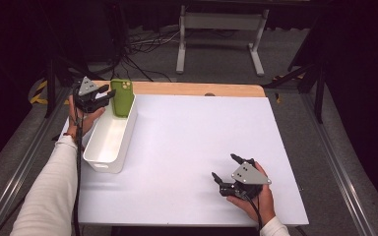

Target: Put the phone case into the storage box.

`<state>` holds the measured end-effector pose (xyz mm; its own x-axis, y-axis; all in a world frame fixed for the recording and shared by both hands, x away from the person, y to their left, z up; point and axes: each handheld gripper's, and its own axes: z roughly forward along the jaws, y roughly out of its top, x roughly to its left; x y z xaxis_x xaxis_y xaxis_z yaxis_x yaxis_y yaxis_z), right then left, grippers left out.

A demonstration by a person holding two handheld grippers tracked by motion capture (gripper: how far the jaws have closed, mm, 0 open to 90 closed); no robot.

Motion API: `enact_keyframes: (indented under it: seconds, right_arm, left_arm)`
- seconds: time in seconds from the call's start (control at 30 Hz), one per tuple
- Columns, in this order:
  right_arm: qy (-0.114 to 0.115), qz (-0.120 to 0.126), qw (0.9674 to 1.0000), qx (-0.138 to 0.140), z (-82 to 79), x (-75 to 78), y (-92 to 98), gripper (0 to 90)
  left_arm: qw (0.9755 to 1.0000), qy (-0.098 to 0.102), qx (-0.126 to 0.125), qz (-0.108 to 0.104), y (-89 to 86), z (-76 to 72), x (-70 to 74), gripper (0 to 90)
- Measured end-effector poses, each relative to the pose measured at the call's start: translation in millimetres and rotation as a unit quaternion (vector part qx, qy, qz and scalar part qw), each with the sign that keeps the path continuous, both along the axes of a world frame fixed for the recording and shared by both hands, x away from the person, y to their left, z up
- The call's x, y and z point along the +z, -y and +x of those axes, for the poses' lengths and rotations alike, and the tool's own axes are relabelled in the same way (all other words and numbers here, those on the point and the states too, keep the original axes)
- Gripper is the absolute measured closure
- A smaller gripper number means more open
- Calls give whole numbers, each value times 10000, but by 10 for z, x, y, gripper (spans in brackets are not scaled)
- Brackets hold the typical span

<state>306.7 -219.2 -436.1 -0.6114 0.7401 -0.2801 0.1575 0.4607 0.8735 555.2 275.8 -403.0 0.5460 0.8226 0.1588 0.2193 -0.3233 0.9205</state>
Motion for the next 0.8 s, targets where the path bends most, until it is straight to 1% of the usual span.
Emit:
enact_keyframes:
  seconds: [0.03,0.07,0.2,0.23,0.33,0.37,0.4,0.47,0.57,0.63,0.73,0.77,0.8]
  right_arm:
    - [1,0,10000,6,0,2,0,169]
    - [6,-5,10000,8,0,4,-2,169]
    - [79,-27,10000,36,-7,20,-17,169]
    - [94,-10,9999,40,-9,24,-18,170]
    - [140,-2,9999,49,-17,40,-15,171]
    - [153,16,9999,46,-18,45,-12,171]
    - [160,17,9999,51,-18,50,-9,171]
    - [180,29,9998,47,-17,57,-5,171]
    - [187,25,9998,70,-17,63,-1,171]
    - [194,36,9998,89,-17,65,-3,171]
    - [204,43,9997,115,-19,70,-10,172]
    - [216,37,9997,120,-19,73,-12,172]
    - [229,32,9997,126,-19,76,-12,172]
  left_arm:
    - [10000,9,-14,12,-9,-10,10,623]
    - [10000,25,-10,-35,-18,-39,24,623]
    - [10000,59,-29,-39,-48,-100,52,618]
    - [10000,62,-3,-71,-57,-117,60,616]
    - [9998,53,-48,-183,-83,-170,68,609]
    - [9998,85,-16,-172,-83,-180,66,607]
    - [9998,60,-36,-178,-78,-195,64,603]
    - [9998,72,-79,-146,-75,-224,62,604]
    - [9998,94,-79,-166,-68,-265,56,598]
    - [9998,60,-97,-186,-59,-292,57,579]
    - [9998,125,-116,-124,-41,-344,79,570]
    - [9997,109,-128,-171,-33,-361,84,567]
    - [9997,135,-154,-146,-35,-380,99,560]
